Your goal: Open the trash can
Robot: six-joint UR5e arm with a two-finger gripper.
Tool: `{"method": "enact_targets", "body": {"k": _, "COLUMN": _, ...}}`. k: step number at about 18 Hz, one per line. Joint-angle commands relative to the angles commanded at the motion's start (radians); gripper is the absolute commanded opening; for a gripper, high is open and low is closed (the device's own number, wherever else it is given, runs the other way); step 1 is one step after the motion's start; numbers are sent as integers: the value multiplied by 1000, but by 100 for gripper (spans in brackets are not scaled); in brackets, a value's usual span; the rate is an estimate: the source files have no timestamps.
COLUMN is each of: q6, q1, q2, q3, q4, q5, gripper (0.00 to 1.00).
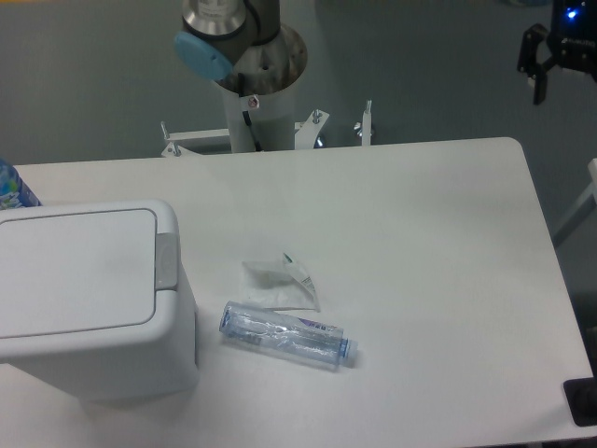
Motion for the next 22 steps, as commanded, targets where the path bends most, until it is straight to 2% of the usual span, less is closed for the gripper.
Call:
{"method": "enact_targets", "body": {"k": 6, "q6": -32, "q1": -32, "q2": 31, "q3": -9, "q4": -12, "q5": -3, "gripper": 100}}
{"method": "enact_targets", "body": {"k": 14, "q6": -435, "q1": -153, "q2": 31, "q3": -6, "q4": 0, "q5": -15, "gripper": 100}}
{"method": "enact_targets", "body": {"k": 17, "q6": -593, "q1": -169, "q2": 25, "q3": 3, "q4": 26, "q5": -101, "gripper": 100}}
{"method": "enact_targets", "body": {"k": 20, "q6": -814, "q1": -187, "q2": 31, "q3": -8, "q4": 43, "q5": -138, "gripper": 100}}
{"method": "enact_targets", "body": {"k": 22, "q6": -949, "q1": -244, "q2": 31, "q3": 5, "q4": 43, "q5": -137, "gripper": 100}}
